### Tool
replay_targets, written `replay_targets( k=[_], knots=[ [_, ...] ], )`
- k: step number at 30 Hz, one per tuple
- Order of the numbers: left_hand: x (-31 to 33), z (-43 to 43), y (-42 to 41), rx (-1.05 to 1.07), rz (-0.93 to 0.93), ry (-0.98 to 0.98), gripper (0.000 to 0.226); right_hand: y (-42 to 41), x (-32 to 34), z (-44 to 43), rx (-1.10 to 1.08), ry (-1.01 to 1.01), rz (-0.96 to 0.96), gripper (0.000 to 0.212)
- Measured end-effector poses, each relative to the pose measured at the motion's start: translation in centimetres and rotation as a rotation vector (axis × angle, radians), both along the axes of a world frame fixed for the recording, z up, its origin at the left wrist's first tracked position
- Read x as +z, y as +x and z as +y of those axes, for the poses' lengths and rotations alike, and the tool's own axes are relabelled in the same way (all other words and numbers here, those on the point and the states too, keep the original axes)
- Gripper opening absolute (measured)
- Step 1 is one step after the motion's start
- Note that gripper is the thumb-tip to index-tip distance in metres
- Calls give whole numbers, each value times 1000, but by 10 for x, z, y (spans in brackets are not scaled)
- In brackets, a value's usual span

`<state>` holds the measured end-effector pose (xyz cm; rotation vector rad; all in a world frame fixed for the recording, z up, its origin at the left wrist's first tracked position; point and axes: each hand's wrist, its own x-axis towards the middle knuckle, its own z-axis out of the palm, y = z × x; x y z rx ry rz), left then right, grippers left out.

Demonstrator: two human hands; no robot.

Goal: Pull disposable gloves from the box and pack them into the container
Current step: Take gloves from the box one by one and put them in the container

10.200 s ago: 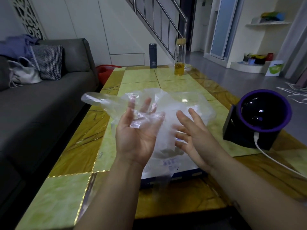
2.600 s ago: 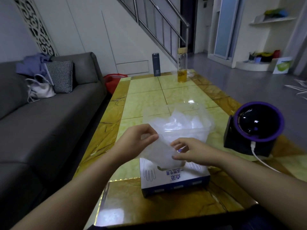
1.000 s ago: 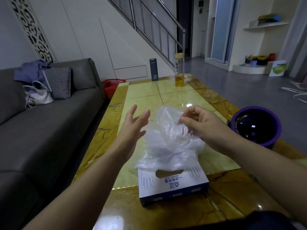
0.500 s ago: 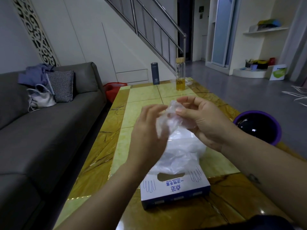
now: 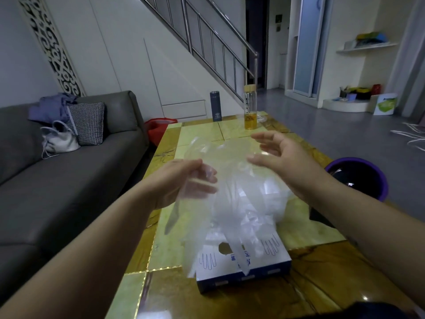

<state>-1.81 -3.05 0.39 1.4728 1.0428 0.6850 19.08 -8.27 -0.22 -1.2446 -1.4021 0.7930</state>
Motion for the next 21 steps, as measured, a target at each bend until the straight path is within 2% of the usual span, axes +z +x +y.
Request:
replay_targets(
  k=[1,3,5,6,8,9,12,14,15,16,17,19,21],
  knots=[
    [1,1,-1,-13,26,-33,36,-3,1,-3,-3,48,-206,50],
    [3,2,-3,-23,71,-79,36,-11,6,-6,-21,116,-392,66],
    [5,3,-4,-13,124,-85,36,-17,8,-6,-104,236,-441,63],
    [7,4,-5,1,150,-71,36,-18,8,-6,-146,288,-441,54],
    [9,7,-5,67,179,10,34,-19,9,-5,-108,225,-302,29],
    [10,7,-4,123,177,86,33,-20,10,-5,-30,114,-162,28],
    [11,-5,8,277,281,510,36,-24,11,2,213,-314,248,69],
    [3,-21,19,273,532,851,38,-24,13,9,314,-460,426,89],
    [-5,-28,23,233,643,987,41,-23,16,11,354,-471,507,91],
    [-14,-35,27,183,732,1084,47,-22,20,13,393,-453,571,87],
    [-22,-39,30,125,820,1140,51,-22,21,16,423,-425,603,73],
    [-38,-42,31,-4,935,1174,60,-23,20,19,392,-373,496,38],
    [-52,-42,27,-87,849,1169,67,-18,11,25,336,-362,389,24]
  ],
)
